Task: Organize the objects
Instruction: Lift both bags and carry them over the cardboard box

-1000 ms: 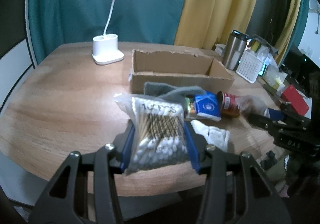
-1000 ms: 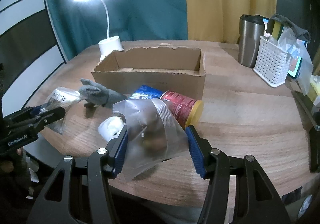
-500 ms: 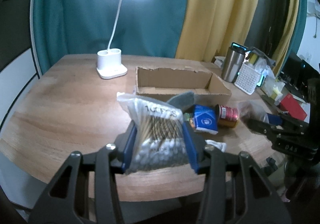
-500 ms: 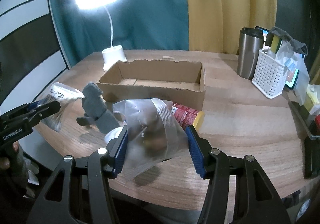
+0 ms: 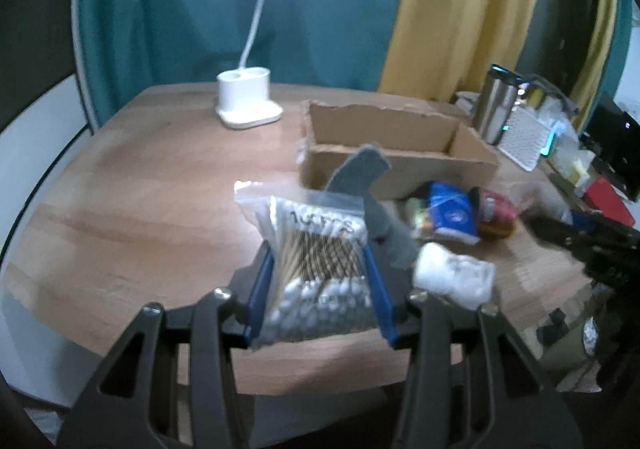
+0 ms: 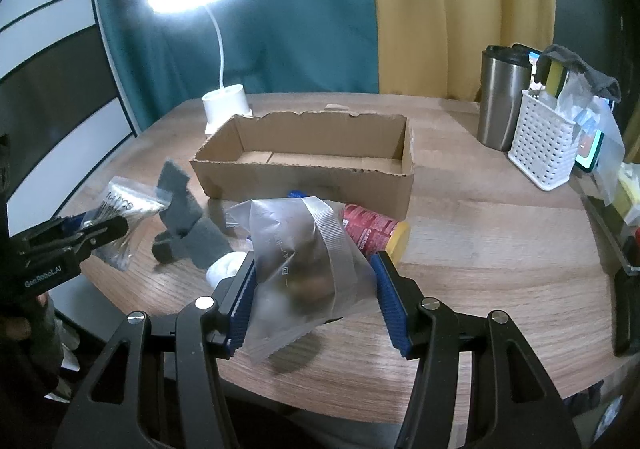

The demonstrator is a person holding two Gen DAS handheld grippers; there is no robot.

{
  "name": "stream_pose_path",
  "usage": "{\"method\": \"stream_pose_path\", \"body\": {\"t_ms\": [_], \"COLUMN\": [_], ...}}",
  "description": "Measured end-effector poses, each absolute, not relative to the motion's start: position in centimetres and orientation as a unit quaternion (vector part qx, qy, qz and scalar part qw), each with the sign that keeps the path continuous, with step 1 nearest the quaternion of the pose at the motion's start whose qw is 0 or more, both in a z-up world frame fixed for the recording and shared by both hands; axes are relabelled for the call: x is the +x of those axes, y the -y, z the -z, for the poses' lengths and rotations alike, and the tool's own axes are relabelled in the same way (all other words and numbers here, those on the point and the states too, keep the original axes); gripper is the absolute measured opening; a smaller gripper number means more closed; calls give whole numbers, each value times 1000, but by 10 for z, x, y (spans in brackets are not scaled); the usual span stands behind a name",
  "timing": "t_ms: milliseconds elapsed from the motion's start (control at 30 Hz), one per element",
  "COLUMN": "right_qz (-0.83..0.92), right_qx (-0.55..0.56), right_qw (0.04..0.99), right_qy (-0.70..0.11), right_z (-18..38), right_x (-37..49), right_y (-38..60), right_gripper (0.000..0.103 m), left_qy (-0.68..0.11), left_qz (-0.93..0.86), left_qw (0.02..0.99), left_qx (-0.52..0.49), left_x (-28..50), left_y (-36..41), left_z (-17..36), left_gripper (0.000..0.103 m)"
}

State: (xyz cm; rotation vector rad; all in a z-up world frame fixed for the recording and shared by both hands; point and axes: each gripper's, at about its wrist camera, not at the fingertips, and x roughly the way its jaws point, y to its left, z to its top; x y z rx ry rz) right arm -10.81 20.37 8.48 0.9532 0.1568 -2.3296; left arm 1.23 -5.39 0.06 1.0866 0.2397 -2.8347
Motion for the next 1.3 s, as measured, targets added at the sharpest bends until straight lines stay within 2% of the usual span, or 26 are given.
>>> {"method": "stream_pose_path", "body": {"t_ms": [233,467,1300], "right_qz": [875,872,882], "right_qx": [364,365,356], "right_qw": [313,319,303], "right_qy": [-67,-72,-58], "right_z": [-83,-86,-110], "right_x": [-109,-113,-163], "right_y": [-191,-179,-191], "right_gripper": [59,59,59], "left_qy": [-90,-103,-90], "left_qz": [932,933,938], "left_qw": [82,77,7], "left_qx": [343,337,334], "left_x": [15,6,-60], "left_y": [85,94,41], "left_z": [-9,-19,-47], "left_gripper": [46,46,46]}}
